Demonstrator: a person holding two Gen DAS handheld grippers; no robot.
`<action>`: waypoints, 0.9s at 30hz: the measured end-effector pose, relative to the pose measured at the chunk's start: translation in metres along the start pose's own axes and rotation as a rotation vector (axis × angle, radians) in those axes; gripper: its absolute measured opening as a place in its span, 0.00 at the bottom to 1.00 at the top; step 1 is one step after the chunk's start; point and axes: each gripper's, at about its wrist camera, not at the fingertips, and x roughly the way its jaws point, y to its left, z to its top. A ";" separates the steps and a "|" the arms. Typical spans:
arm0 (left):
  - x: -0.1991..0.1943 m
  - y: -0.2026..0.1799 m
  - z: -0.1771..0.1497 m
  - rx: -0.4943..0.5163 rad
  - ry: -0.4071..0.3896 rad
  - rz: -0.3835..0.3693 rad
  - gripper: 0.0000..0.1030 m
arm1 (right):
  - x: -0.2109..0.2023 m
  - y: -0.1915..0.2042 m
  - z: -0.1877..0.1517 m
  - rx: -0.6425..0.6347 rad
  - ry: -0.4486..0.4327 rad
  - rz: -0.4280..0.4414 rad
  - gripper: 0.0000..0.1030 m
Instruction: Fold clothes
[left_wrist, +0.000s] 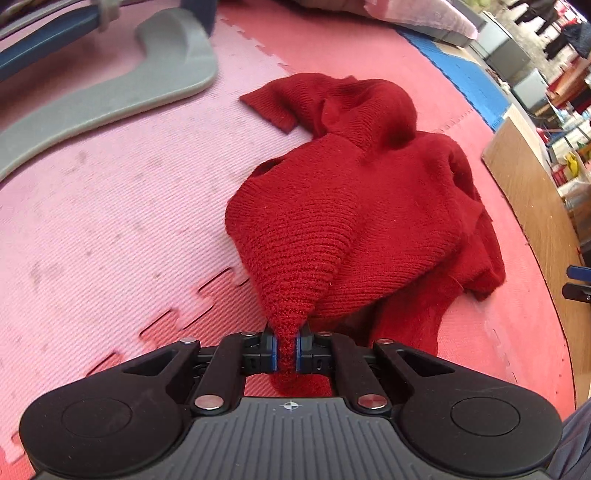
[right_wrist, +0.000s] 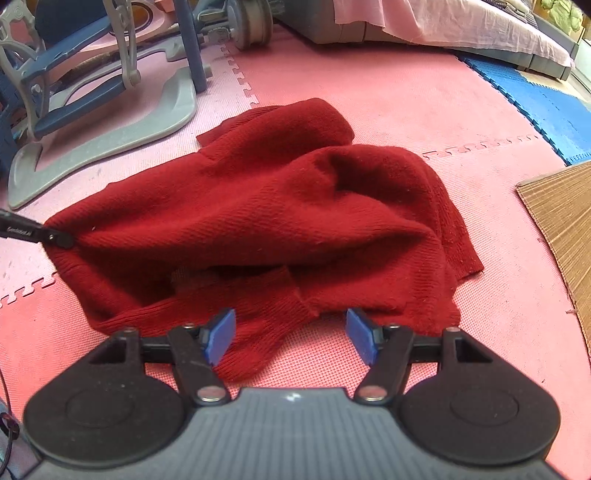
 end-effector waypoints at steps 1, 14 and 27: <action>-0.005 0.011 -0.007 -0.041 -0.004 0.010 0.08 | 0.000 0.001 0.000 -0.003 0.004 -0.002 0.65; -0.059 0.059 -0.013 -0.074 -0.060 0.170 0.08 | -0.001 0.003 0.003 -0.019 0.059 0.052 0.65; -0.050 0.100 0.004 -0.137 -0.009 0.337 0.09 | -0.006 0.013 0.027 -0.245 0.021 0.044 0.67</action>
